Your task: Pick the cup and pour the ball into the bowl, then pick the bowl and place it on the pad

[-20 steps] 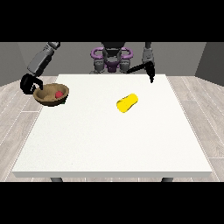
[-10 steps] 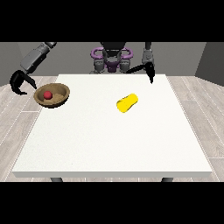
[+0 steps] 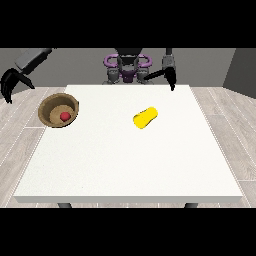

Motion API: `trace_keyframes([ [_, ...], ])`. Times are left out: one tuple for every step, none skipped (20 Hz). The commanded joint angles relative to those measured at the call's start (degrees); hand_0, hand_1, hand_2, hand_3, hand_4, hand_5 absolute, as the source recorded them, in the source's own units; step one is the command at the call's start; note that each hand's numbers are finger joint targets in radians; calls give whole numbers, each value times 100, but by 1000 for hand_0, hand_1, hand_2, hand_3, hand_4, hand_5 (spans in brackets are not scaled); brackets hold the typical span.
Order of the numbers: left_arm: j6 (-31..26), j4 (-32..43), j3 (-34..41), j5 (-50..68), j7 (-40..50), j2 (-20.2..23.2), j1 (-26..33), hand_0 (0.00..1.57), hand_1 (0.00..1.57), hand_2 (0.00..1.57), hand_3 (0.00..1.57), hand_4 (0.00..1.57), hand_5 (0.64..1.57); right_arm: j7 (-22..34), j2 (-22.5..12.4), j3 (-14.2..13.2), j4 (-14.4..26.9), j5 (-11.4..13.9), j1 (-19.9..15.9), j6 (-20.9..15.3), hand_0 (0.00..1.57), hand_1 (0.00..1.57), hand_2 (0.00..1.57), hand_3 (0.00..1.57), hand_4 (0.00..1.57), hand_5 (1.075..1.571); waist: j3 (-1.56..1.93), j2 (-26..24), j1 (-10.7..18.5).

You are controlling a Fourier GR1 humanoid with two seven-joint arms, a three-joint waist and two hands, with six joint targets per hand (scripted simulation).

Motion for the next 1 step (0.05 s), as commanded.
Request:
trace_keyframes([
  [25,393,46,1,71,-61,137,0,0,0,0,0,1569,646,-526,-121,-50,-216,-250,767,0,0,189,288,0,1503,-12,-597,-126],
])
